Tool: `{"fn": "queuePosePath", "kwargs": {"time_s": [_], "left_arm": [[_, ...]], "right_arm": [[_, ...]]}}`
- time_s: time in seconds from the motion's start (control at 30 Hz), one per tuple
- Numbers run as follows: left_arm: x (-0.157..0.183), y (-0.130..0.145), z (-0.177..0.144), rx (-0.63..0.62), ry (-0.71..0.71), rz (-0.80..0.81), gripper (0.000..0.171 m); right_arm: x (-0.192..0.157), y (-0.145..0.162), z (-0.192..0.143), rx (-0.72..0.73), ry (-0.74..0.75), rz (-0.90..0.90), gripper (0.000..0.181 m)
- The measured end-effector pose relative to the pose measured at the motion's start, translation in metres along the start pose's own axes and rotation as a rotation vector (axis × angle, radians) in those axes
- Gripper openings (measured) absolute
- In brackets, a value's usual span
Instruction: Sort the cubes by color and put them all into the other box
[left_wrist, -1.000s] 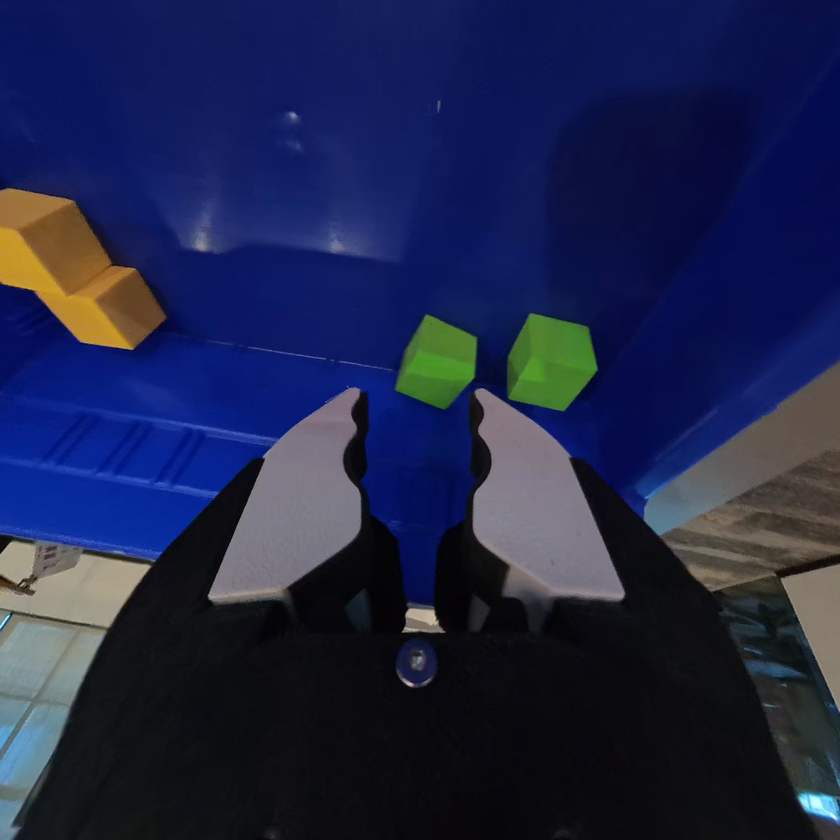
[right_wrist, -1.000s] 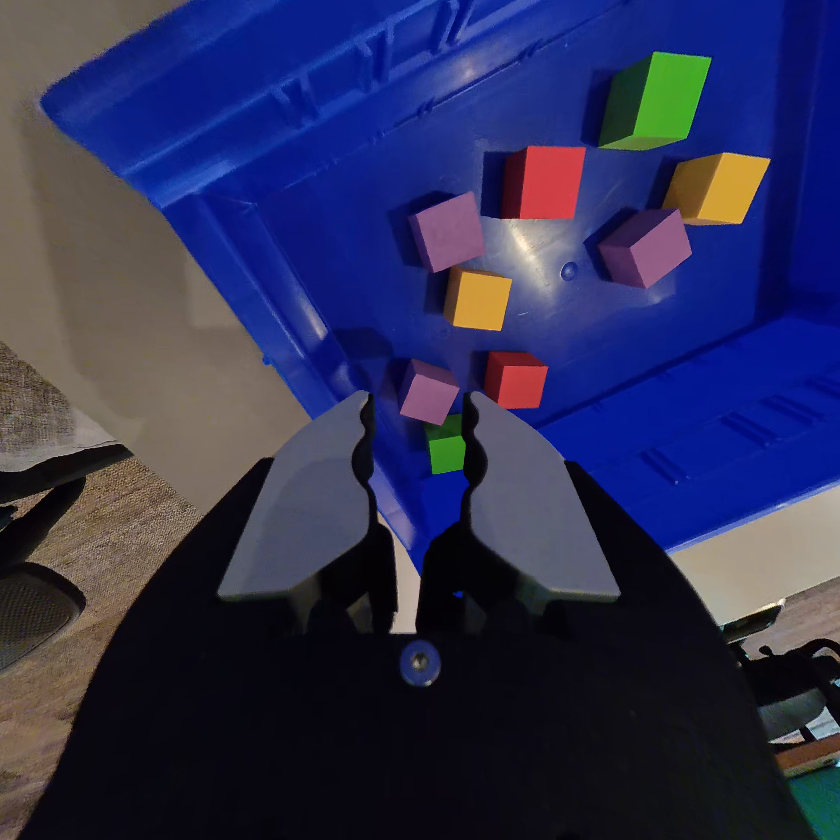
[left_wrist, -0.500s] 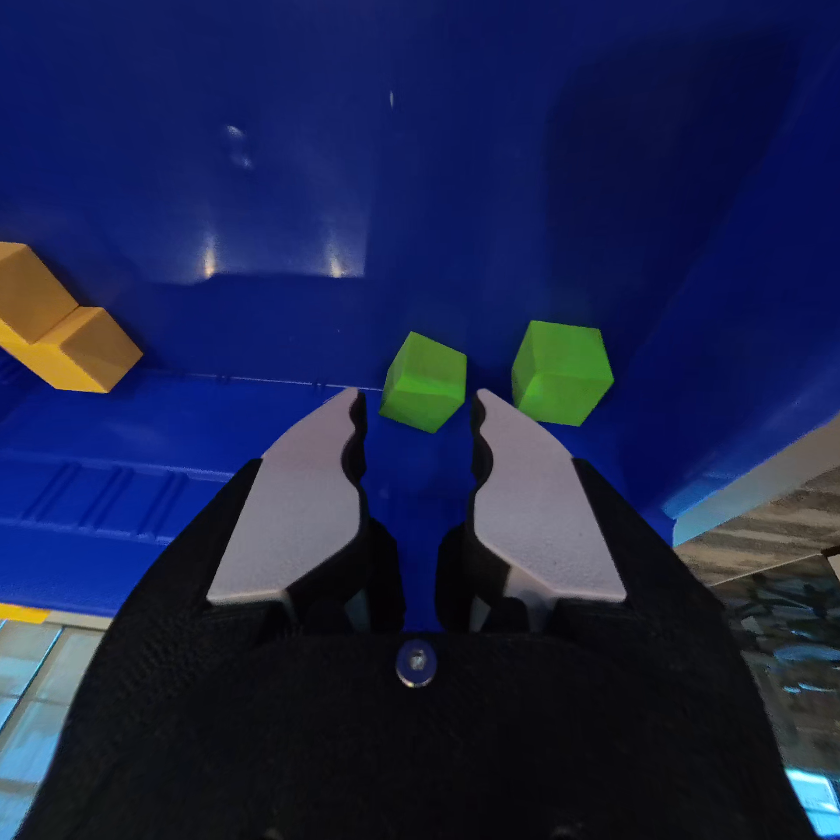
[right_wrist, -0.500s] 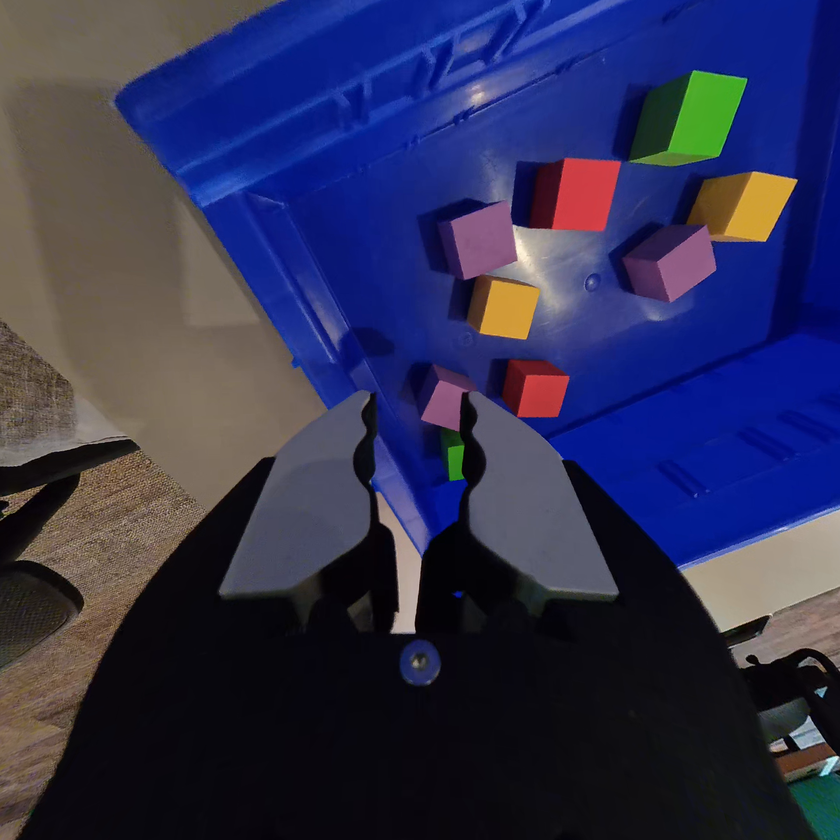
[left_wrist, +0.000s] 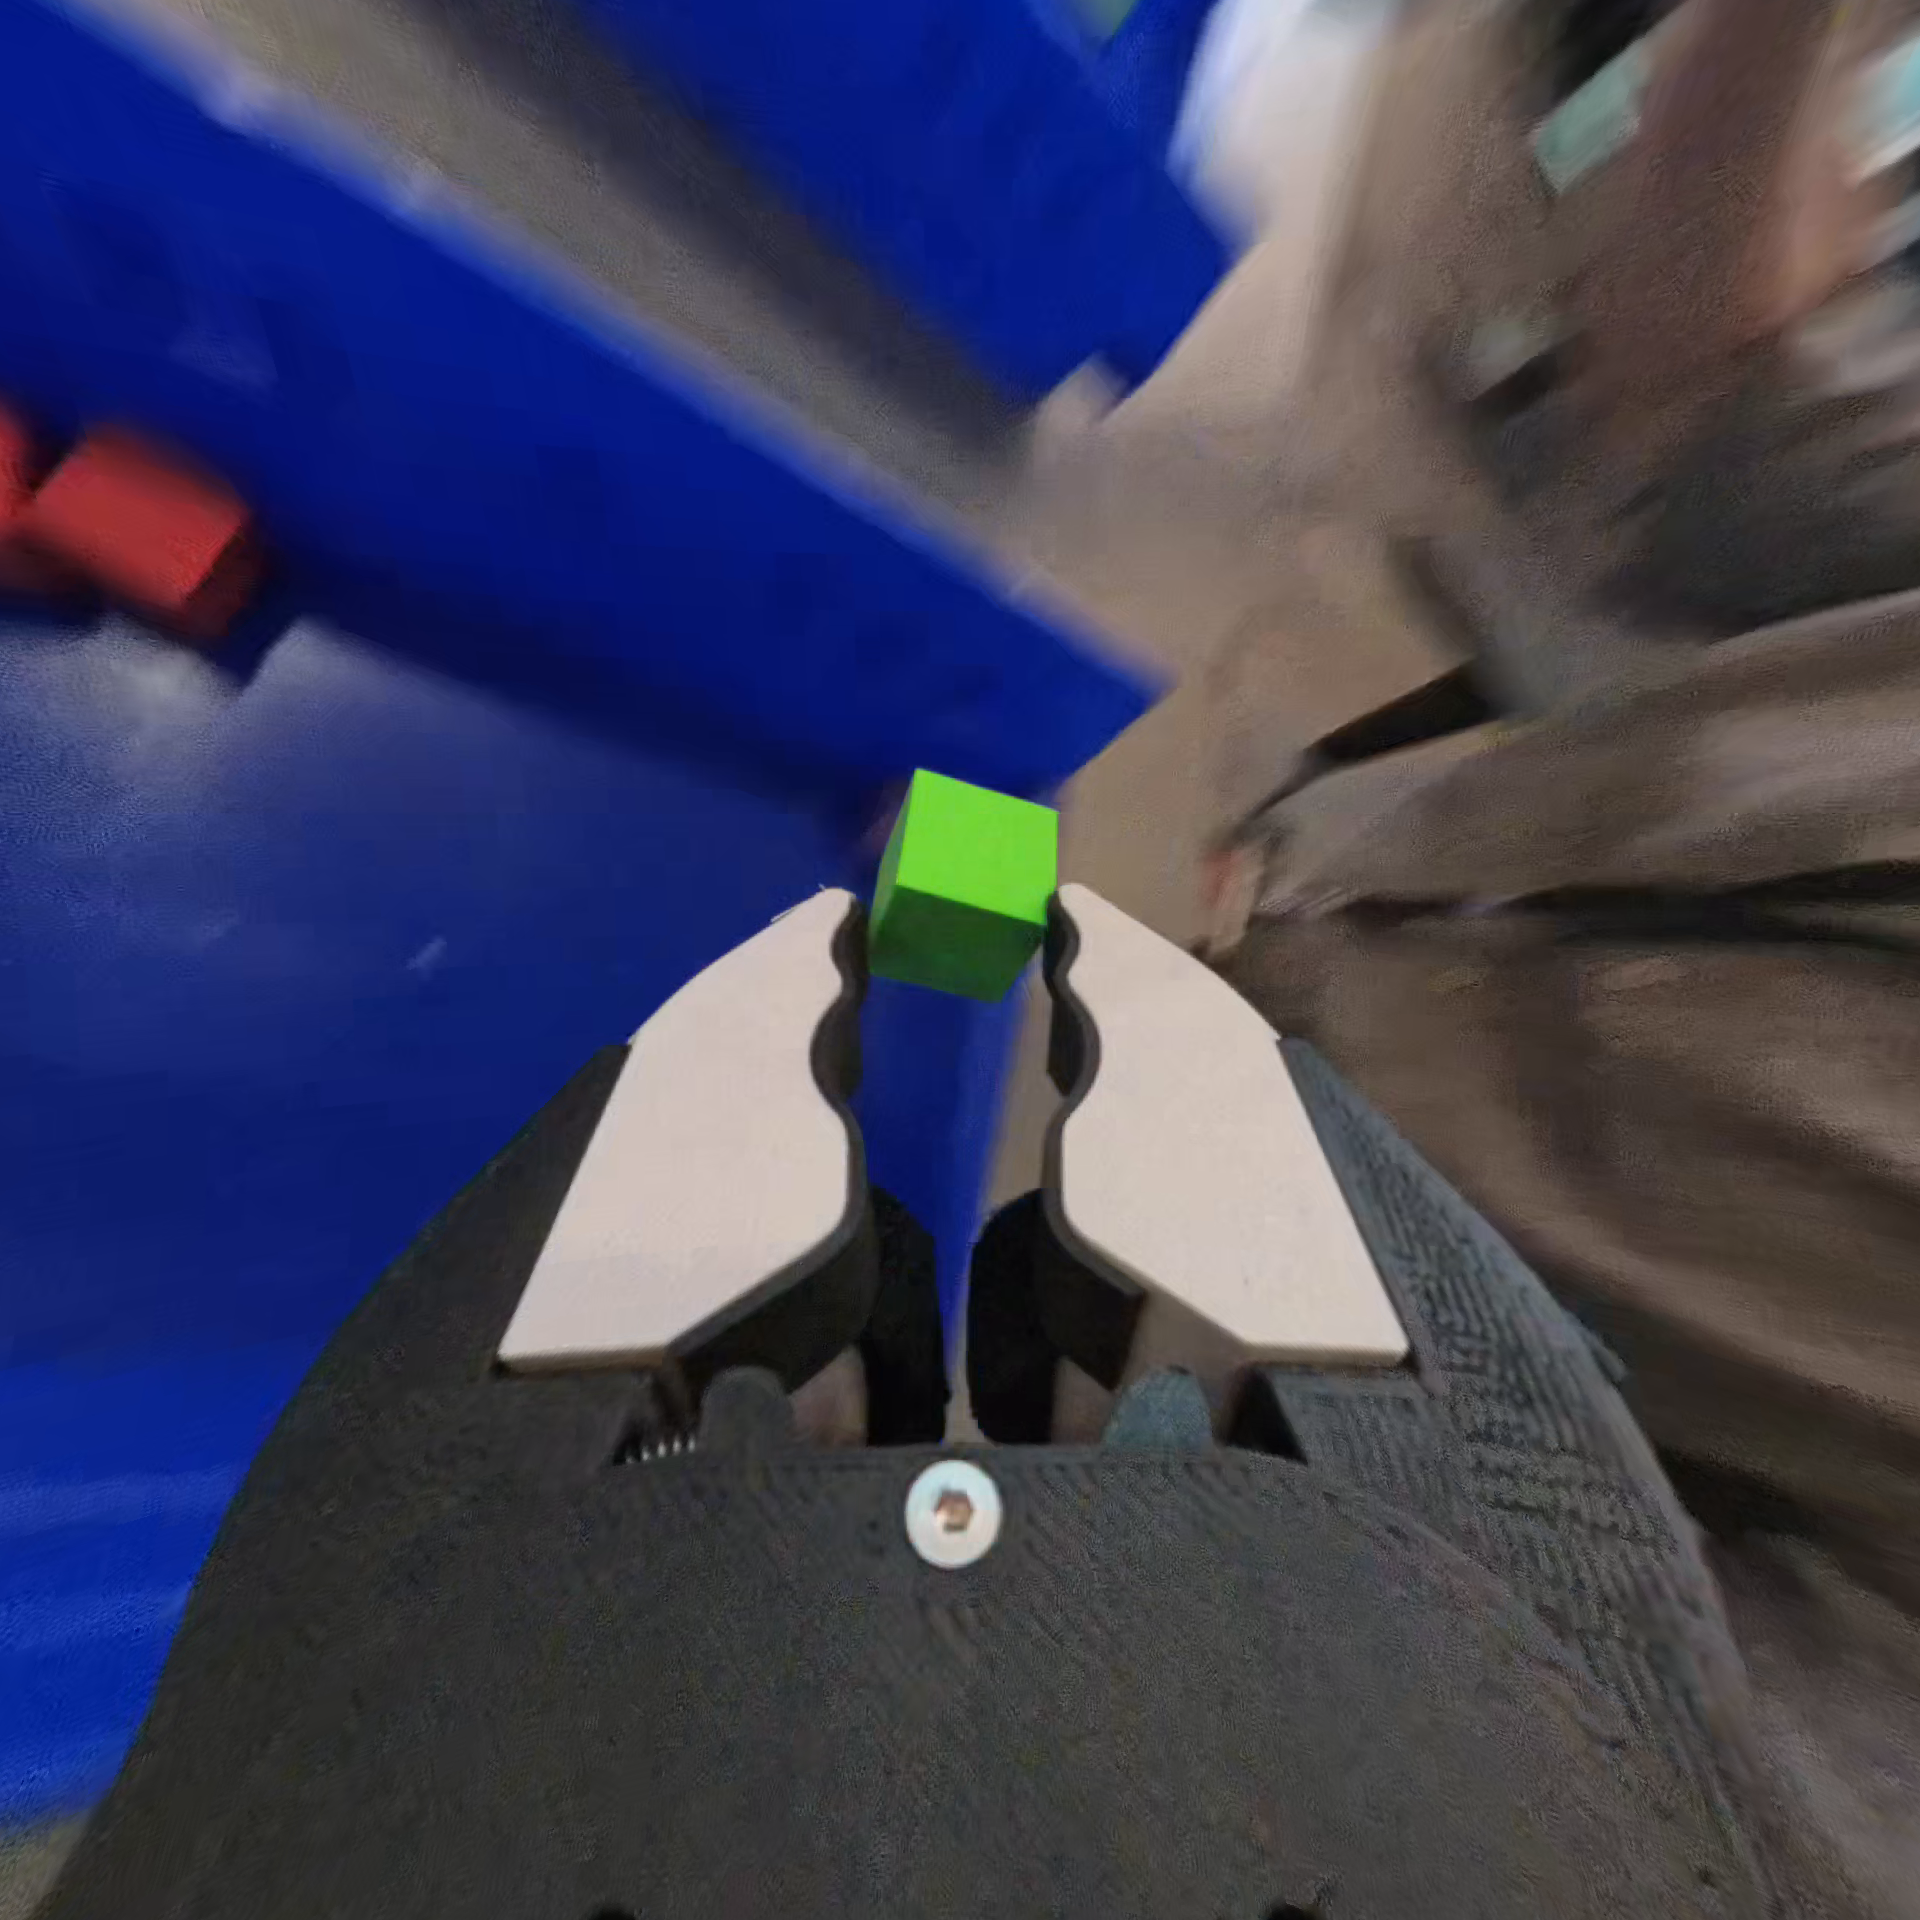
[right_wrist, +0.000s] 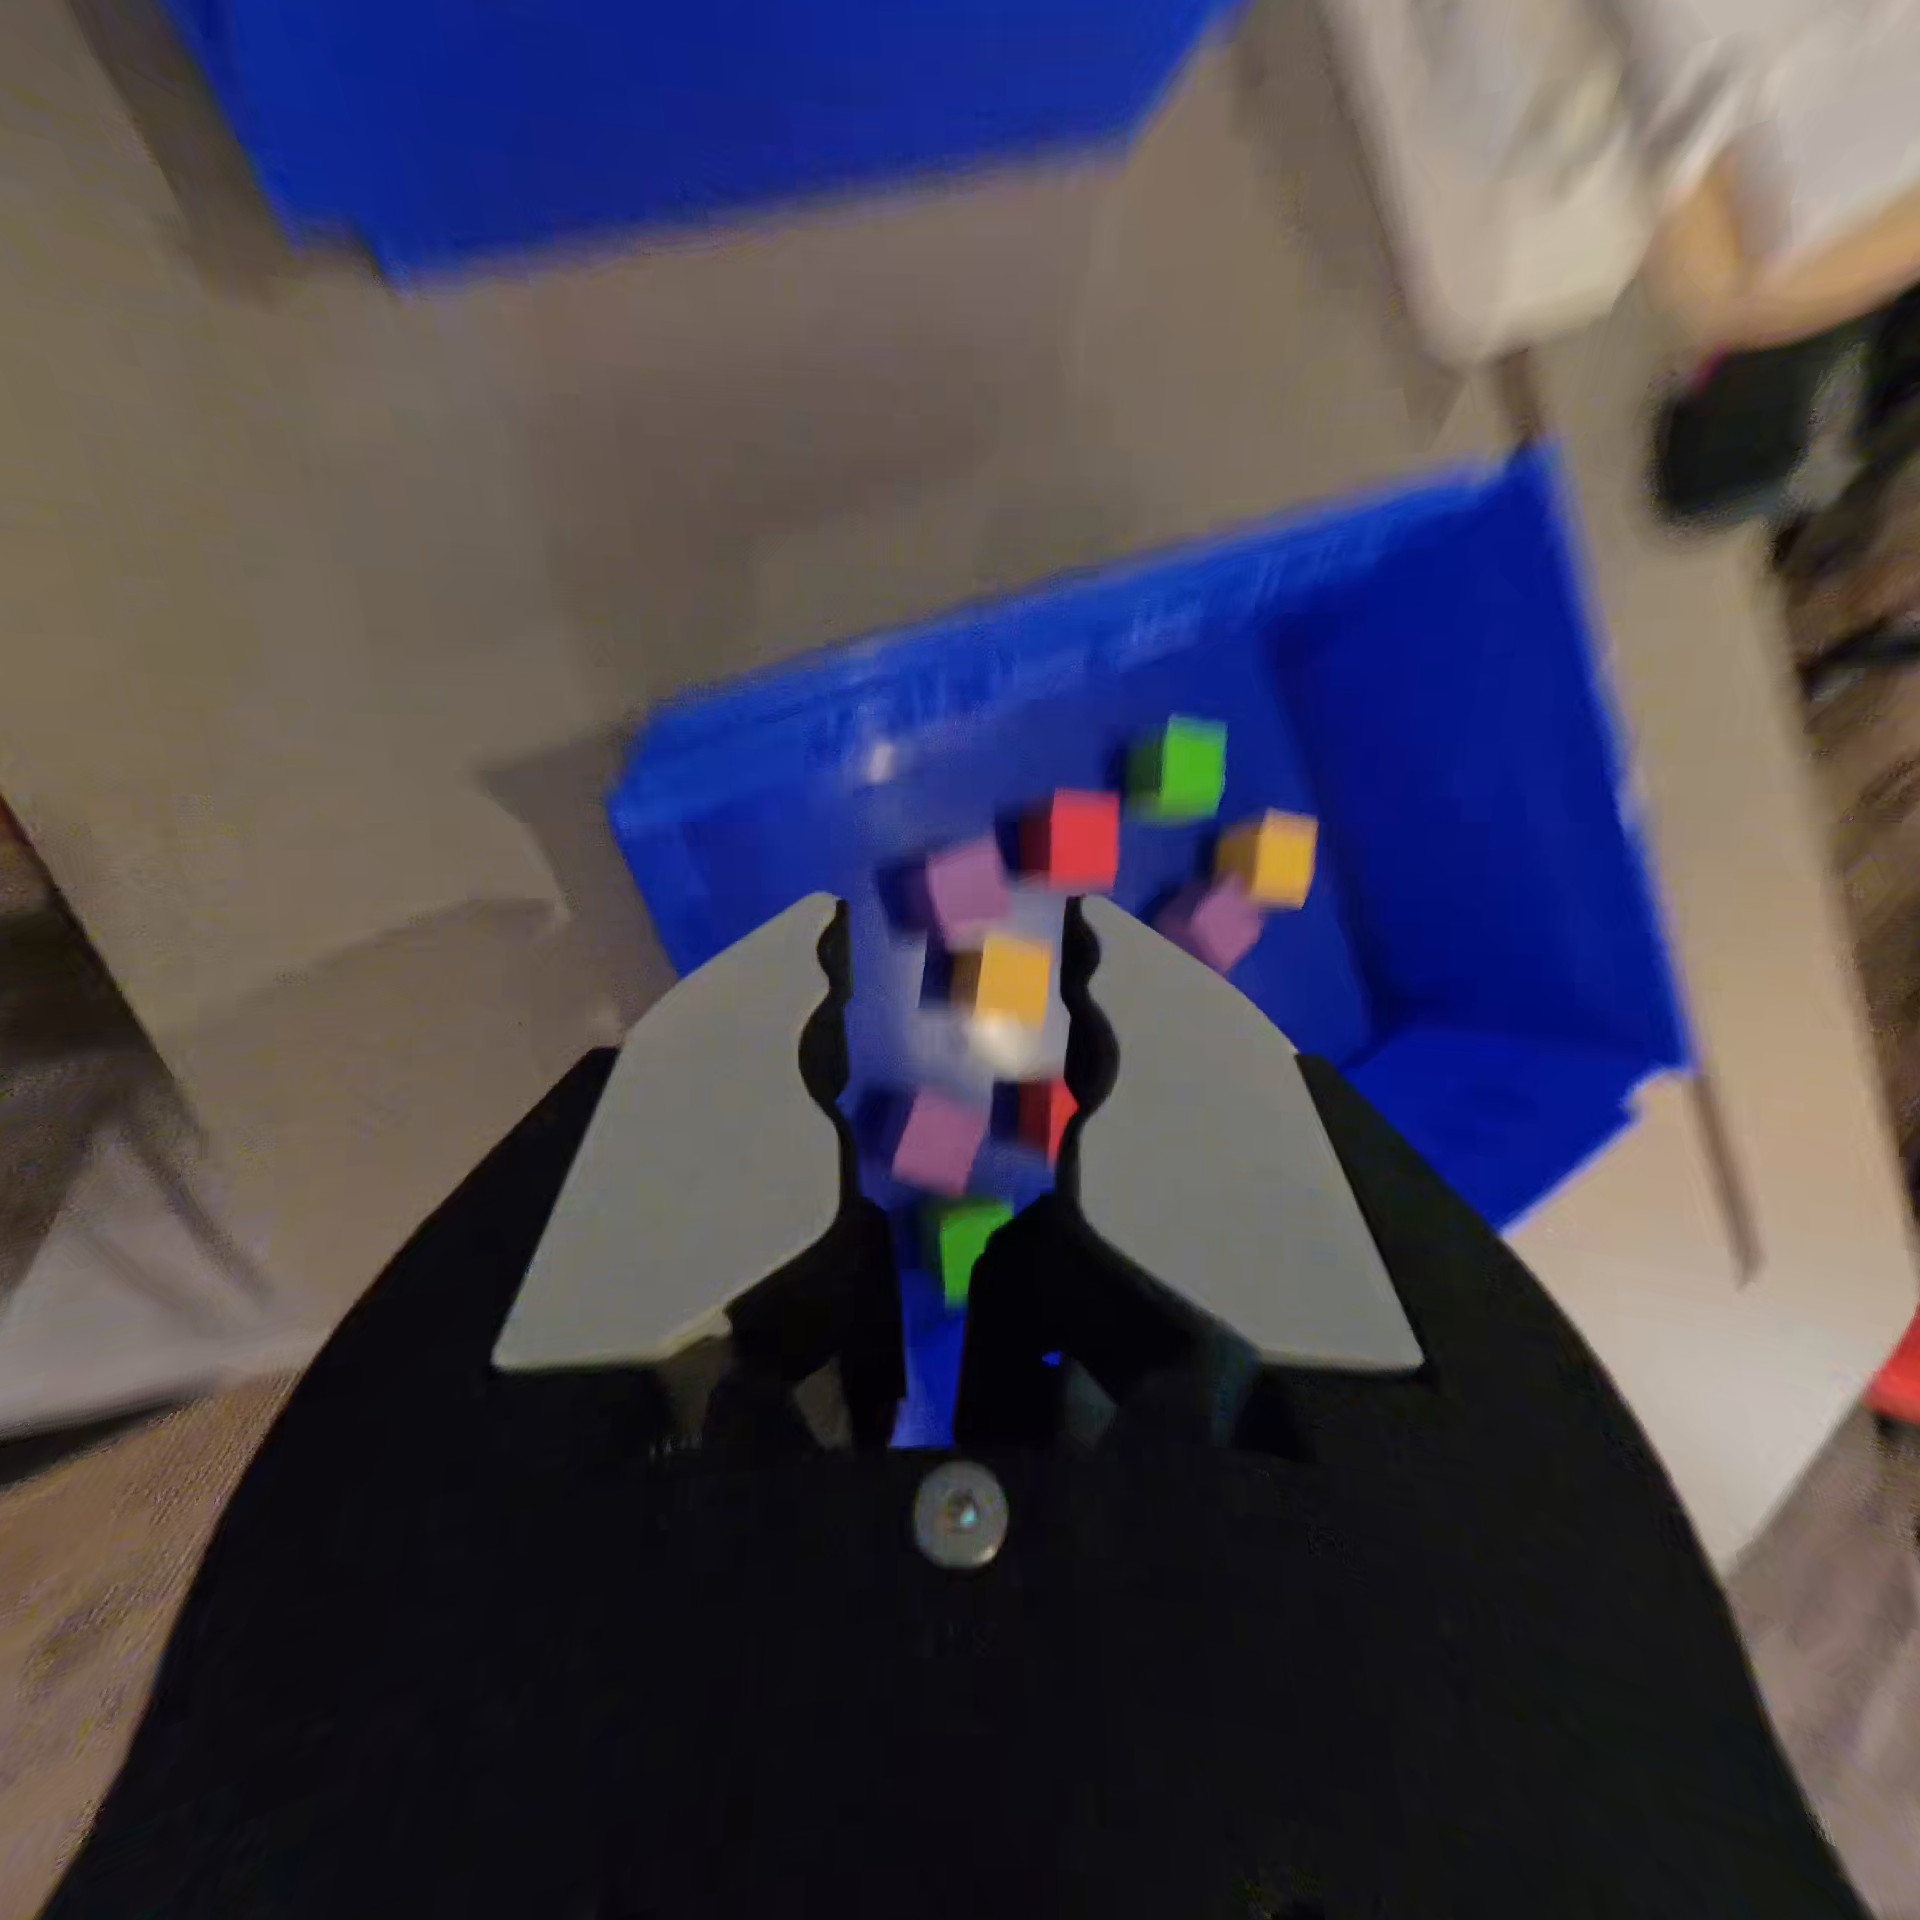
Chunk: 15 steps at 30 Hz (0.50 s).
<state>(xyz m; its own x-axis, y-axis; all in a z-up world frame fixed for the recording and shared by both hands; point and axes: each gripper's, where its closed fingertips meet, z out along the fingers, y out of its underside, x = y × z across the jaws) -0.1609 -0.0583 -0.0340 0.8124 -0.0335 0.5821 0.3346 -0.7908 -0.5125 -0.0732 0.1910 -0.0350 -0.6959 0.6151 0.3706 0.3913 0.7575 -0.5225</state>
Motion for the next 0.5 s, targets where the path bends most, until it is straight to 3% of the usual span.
{"fn": "queuePosePath", "kwargs": {"time_s": [0.07, 0.17, 0.33, 0.5], "left_arm": [[0.038, -0.026, -0.008, 0.173, 0.236, -0.03, 0.033], [0.075, -0.046, -0.008, 0.269, 0.472, -0.08, 0.032], [0.112, -0.055, 0.016, 0.205, 0.648, -0.112, 0.032], [0.131, -0.055, 0.033, 0.119, 0.689, -0.097, 0.033]], "right_arm": [[-0.007, -0.044, -0.012, 0.256, 0.048, -0.067, 0.042], [-0.031, -0.101, -0.028, 0.505, 0.106, -0.207, 0.048], [-0.065, -0.163, -0.033, 0.627, 0.111, -0.359, 0.055], [-0.079, -0.188, -0.03, 0.623, 0.076, -0.435, 0.046]]}}
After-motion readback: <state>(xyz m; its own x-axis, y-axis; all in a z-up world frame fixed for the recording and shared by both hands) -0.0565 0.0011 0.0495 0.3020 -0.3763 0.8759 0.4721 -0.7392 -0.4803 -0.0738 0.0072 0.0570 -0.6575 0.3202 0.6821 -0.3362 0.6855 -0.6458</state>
